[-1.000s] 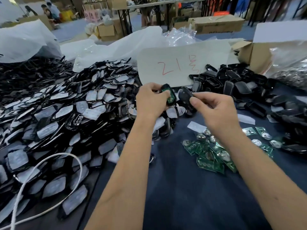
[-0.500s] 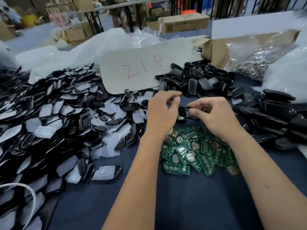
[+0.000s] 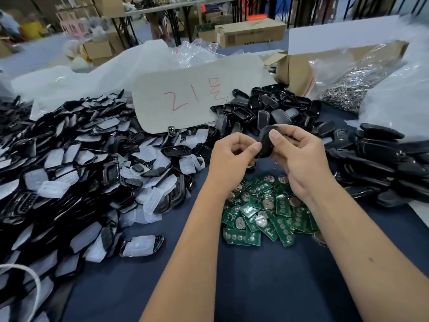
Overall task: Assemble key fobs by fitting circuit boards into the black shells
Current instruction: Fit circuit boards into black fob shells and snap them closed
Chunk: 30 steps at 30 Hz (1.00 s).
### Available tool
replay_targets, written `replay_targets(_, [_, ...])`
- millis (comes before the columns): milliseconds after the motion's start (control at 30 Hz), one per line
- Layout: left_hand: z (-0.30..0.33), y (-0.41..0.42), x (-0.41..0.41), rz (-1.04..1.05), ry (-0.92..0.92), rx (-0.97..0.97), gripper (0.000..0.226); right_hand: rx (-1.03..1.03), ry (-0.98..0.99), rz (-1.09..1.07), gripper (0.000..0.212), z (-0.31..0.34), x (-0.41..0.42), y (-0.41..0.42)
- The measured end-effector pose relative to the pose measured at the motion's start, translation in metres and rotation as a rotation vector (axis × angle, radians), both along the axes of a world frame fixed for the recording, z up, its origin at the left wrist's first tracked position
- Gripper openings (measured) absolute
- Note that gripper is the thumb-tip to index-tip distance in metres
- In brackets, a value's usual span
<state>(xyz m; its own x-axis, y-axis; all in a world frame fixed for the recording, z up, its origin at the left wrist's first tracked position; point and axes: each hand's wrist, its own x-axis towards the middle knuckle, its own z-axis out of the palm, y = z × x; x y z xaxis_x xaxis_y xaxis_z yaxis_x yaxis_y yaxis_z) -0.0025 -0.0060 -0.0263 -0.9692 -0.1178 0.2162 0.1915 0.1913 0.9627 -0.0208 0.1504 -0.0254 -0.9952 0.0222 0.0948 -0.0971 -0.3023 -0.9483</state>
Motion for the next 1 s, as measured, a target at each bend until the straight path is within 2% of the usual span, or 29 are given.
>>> replay_targets(100, [-0.001,-0.002,0.0,0.011,-0.03,0.087,0.008,-0.036,-0.015,0.086,0.03,0.003,0.0,0.001])
replay_targets(233, [-0.001,-0.001,0.001,-0.018,-0.052,0.155,0.008,-0.087,-0.03,0.077,0.037,0.005,0.002,0.001])
replay_targets(400, [0.002,-0.001,0.002,-0.056,-0.026,0.177,0.021,-0.12,-0.039,0.113,0.036,0.005,0.002,0.001])
replay_targets(733, [0.004,0.003,0.002,-0.041,-0.065,0.184,0.014,-0.171,-0.043,0.104,0.041,0.002,0.002,-0.002])
replay_targets(1000, [0.01,0.005,0.005,-0.072,-0.077,0.26,0.024,-0.232,-0.015,0.203,0.042,0.004,0.001,0.0])
